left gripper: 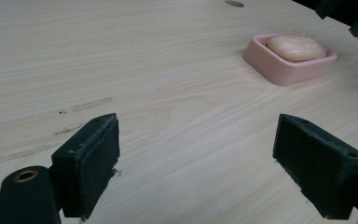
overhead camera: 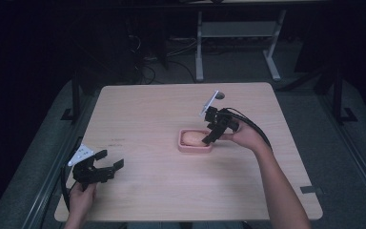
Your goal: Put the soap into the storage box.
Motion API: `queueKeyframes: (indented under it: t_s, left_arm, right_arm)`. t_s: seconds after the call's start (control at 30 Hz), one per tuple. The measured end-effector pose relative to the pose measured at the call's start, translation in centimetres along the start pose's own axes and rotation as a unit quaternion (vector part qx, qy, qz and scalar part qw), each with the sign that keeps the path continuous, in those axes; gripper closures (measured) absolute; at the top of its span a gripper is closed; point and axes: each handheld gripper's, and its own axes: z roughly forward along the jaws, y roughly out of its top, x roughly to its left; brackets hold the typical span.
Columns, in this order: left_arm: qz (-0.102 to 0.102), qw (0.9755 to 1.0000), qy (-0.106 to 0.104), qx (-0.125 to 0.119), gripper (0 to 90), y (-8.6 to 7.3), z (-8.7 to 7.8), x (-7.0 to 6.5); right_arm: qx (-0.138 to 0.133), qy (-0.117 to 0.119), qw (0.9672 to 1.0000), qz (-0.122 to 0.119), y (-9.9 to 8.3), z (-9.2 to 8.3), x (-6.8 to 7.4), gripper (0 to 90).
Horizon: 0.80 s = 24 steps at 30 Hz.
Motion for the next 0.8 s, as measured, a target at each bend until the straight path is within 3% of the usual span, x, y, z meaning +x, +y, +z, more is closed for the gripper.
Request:
queueKeyframes:
  t_s: [0.8]
  left_arm:
    - [-0.001, 1.0, 0.001, -0.003, 14.3, 0.0, -0.1, 0.1]
  right_arm:
    - [-0.007, 0.003, 1.0, -0.003, -0.8, -1.6, 0.8, 27.5]
